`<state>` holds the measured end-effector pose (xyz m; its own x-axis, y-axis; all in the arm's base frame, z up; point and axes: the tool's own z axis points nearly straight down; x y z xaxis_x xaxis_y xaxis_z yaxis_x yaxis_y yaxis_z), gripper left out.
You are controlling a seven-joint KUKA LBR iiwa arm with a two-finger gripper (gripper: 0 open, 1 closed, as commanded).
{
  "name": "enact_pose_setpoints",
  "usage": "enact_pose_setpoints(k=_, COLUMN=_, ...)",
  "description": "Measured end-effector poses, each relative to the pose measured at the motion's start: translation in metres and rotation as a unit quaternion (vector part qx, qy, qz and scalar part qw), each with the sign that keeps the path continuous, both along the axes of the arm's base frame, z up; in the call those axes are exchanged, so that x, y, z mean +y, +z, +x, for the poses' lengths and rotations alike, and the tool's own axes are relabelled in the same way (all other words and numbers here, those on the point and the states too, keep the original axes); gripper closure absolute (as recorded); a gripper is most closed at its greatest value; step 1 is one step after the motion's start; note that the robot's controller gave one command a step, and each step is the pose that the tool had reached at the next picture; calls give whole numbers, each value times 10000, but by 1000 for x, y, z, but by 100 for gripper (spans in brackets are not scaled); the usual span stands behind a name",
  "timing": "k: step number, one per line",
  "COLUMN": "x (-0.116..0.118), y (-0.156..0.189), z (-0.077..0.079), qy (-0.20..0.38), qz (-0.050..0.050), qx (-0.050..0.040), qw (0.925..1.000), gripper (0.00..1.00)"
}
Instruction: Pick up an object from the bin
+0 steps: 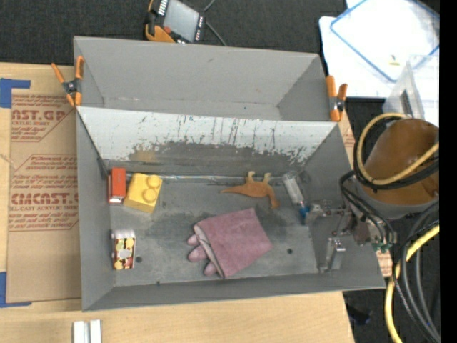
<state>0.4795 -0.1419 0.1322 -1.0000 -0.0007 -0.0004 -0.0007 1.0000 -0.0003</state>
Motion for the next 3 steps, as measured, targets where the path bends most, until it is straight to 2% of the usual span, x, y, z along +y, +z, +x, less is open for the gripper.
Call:
enact_pose_setpoints(k=1, x=0, y=0, z=0, qy=-1, qz=0, qx=0, qw=10000, gripper=0)
enact_pose_setpoints(k=2, x=1, y=-51, z=6, qy=429, qz=-1, qx=-29, qw=9991, gripper=0)
enact_pose_setpoints(k=3, x=0, y=-49, z=13, qy=618, qz=-8, qx=-20, qw=9981, gripper=100)
